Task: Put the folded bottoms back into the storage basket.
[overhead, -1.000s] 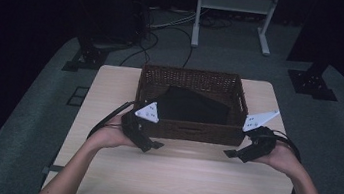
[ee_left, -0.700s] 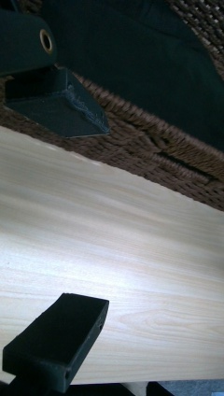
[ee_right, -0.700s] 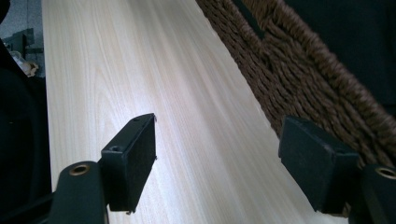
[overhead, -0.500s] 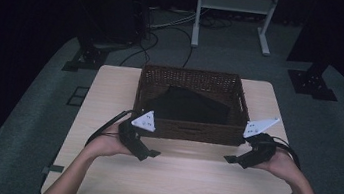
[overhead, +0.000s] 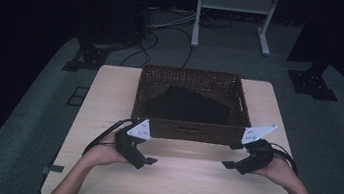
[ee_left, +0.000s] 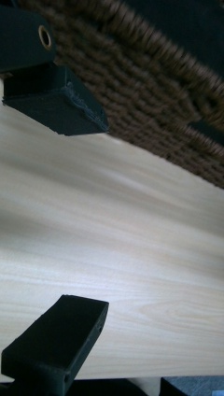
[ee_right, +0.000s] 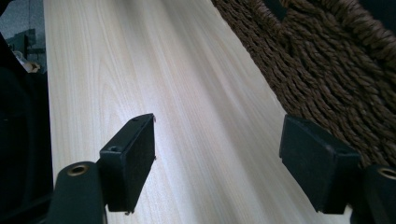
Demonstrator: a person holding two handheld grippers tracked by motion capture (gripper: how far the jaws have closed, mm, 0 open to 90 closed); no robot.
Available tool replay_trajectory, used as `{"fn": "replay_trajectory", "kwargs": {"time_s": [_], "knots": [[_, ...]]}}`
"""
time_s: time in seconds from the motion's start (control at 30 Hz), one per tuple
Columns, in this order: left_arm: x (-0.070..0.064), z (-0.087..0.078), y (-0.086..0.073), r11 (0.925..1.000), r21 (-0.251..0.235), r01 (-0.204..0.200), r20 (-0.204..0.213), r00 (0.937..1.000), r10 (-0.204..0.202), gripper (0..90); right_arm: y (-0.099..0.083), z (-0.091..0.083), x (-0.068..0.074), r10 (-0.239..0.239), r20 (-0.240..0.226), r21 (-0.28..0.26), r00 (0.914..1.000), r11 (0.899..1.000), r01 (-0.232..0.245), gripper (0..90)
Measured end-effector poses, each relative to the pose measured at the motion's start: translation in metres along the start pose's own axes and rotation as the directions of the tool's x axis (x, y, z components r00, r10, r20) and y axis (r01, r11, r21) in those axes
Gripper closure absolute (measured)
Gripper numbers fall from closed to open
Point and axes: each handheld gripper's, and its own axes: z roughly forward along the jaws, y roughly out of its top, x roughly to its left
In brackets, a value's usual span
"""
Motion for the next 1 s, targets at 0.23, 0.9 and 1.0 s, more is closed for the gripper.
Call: {"fn": "replay_trajectory", "kwargs": {"time_s": [0.23, 0.9, 1.0], "knots": [[-0.007, 0.006, -0.012, 0.9999, 0.012, 0.008, 0.000, 1.0000, -0.008, 11.0, -0.006, 0.003, 0.004, 0.005, -0.001, 0.001, 1.0000, 1.000, -0.005, 25.8], [-0.021, 0.010, -0.035, 0.9993, -0.004, 0.038, -0.017, 0.9991, -0.038, 10.1, -0.027, 0.012, 0.012, 0.016, 0.004, -0.011, 0.9999, 1.000, -0.016, 25.8], [-0.022, 0.010, -0.040, 0.9984, -0.015, 0.055, -0.010, 0.9984, -0.056, 10.1, -0.030, 0.014, 0.014, 0.019, 0.004, -0.017, 0.9998, 1.000, -0.019, 25.8]]}}
